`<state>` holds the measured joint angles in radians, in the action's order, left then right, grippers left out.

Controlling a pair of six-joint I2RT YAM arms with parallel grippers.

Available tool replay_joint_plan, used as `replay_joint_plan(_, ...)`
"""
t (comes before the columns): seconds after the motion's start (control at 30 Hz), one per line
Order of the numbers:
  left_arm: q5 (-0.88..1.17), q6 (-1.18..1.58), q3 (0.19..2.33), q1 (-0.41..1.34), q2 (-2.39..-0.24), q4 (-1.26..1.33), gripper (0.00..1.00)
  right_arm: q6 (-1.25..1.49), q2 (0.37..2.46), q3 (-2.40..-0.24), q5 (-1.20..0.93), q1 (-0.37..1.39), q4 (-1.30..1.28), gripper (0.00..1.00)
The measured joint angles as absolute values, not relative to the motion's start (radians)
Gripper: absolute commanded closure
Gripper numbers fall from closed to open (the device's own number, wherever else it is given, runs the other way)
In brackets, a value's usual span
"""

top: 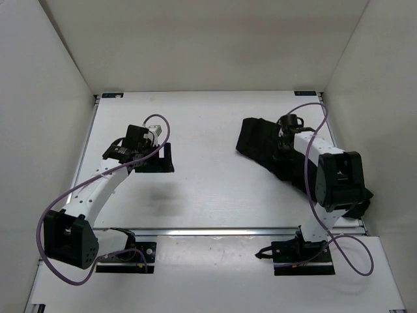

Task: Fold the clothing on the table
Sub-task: Grab the skirt from the pile, then move the skirt to the center of the board

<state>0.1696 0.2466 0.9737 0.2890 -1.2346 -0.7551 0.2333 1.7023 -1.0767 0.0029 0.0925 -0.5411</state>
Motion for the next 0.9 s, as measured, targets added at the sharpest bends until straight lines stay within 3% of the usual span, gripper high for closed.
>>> replay_joint_plan(0.17,0.181,0.244,0.973,0.276,-1.235,-0.745,0.01,0.220,1.820,-1.385,-0.009,0.140,-0.630,1.00)
replay_joint_plan(0.37,0.199,0.244,0.974,0.265,-1.235,-0.709,0.01,0.187,2.099,-2.271,-0.083,0.259,-0.786,1.00)
replay_joint_plan(0.43,0.197,0.244,0.980,0.253,-1.235,-0.708,0.01,0.186,2.073,-2.371,-0.095,0.298,-0.746,1.00)
replay_joint_plan(0.5,0.193,0.241,0.998,0.240,-1.235,-0.712,0.01,0.175,1.948,-2.325,-0.088,0.334,-0.696,1.00)
replay_joint_plan(0.6,0.171,0.235,1.050,0.225,-1.235,-0.725,0.01,0.186,1.629,-1.989,-0.157,0.329,-0.580,1.00)
replay_joint_plan(0.67,0.157,0.236,1.095,0.218,-1.234,-0.733,0.01,0.220,1.449,-1.739,-0.243,0.237,-0.473,1.00)
replay_joint_plan(0.7,0.151,0.237,1.116,0.217,-1.232,-0.736,0.01,0.231,1.379,-1.622,-0.270,0.187,-0.426,0.72)
replay_joint_plan(0.73,0.147,0.239,1.139,0.217,-1.228,-0.739,0.01,0.244,1.320,-1.498,-0.279,0.139,-0.372,0.61)
replay_joint_plan(0.8,0.141,0.246,1.181,0.221,-1.218,-0.749,0.01,0.252,1.288,-1.293,-0.288,0.100,-0.316,0.25)
replay_joint_plan(0.83,0.139,0.251,1.202,0.228,-1.209,-0.748,0.01,0.257,1.312,-1.199,-0.299,0.101,-0.298,0.16)
replay_joint_plan(0.9,0.139,0.260,1.213,0.240,-1.184,-0.740,0.02,0.268,1.396,-1.041,-0.322,0.102,-0.293,0.12)
